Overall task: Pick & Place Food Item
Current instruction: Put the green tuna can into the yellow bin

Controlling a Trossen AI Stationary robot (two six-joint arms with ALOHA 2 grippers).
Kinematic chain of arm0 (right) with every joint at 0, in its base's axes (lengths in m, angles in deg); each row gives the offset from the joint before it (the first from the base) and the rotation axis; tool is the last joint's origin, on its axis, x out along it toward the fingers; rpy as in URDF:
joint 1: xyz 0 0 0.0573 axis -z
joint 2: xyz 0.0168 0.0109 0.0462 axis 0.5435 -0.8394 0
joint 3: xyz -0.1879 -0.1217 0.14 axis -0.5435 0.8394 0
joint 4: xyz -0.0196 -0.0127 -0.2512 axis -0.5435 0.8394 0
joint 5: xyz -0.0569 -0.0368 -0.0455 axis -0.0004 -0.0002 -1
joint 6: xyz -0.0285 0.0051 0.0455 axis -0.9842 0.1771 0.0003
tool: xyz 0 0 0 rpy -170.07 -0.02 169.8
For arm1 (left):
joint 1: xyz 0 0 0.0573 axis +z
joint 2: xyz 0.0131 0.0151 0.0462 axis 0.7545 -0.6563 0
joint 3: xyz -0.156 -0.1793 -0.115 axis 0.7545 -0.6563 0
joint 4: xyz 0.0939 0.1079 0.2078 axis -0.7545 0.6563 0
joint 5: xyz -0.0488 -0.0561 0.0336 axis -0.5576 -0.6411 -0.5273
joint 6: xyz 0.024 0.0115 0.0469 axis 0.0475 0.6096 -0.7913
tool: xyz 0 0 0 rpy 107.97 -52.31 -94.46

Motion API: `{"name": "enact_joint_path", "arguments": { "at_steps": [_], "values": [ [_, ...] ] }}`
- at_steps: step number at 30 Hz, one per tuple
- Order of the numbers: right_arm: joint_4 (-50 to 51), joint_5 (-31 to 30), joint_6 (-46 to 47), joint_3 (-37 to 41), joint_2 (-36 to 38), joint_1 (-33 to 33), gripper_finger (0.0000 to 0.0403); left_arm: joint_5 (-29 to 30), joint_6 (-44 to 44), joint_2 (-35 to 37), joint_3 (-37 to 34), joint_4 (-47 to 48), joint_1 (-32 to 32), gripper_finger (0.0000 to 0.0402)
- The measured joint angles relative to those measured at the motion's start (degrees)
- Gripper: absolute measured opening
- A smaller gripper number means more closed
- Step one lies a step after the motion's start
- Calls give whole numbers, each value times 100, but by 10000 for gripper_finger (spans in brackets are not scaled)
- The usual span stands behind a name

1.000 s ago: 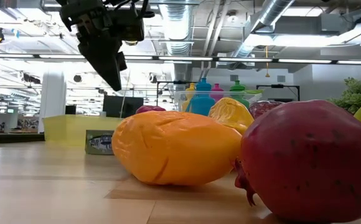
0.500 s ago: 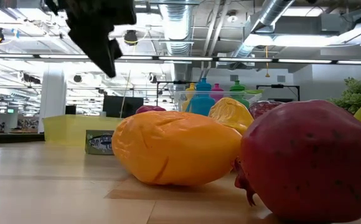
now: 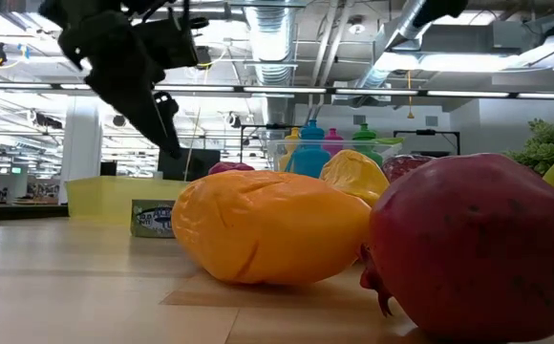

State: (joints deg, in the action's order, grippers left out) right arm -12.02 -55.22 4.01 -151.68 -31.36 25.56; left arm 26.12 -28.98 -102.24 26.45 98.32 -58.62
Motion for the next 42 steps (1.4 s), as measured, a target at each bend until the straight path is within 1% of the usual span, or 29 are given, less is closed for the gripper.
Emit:
{"name": "enact_joint_path", "arguments": {
  "at_steps": [2, 7, 10, 14, 16, 18, 22, 27, 32, 37, 42],
  "values": [
    [-140, 5, -67, 0, -82, -1, 256, 101, -194, -30, -237, -622, -57, 317],
    [-217, 21, -104, 4, -231, -1, 256, 155, -253, -31, -700, -1427, -82, 349],
    [-264, 20, -104, 0, -286, -1, 256, 227, -429, -34, -844, -1622, -82, 363],
    [-332, 22, -104, 0, -342, -1, 256, 448, -728, -108, -848, -1755, -82, 375],
    [-339, 21, -104, 2, -349, -1, 256, 448, -767, -200, -834, -1927, -80, 376],
    [-367, 20, -104, 0, -348, -1, 256, 393, -716, -229, -850, -1833, -91, 376],
    [-384, 21, -93, 2, -354, -1, 256, 338, -643, -475, -847, -1951, -132, 374],
    [-392, 22, -88, 0, -356, -1, 256, 347, -881, -794, -833, -2415, -133, 374],
    [-387, 22, -85, 0, -358, -1, 256, 371, -898, -1133, -835, -2427, -133, 379],
    [-377, 22, -85, 0, -356, -1, 256, 477, -913, -1374, -811, -2610, -135, 380],
    [-355, 22, -83, 0, -356, -1, 256, 640, -962, -1394, -809, -2586, -137, 368]
  ]
}}
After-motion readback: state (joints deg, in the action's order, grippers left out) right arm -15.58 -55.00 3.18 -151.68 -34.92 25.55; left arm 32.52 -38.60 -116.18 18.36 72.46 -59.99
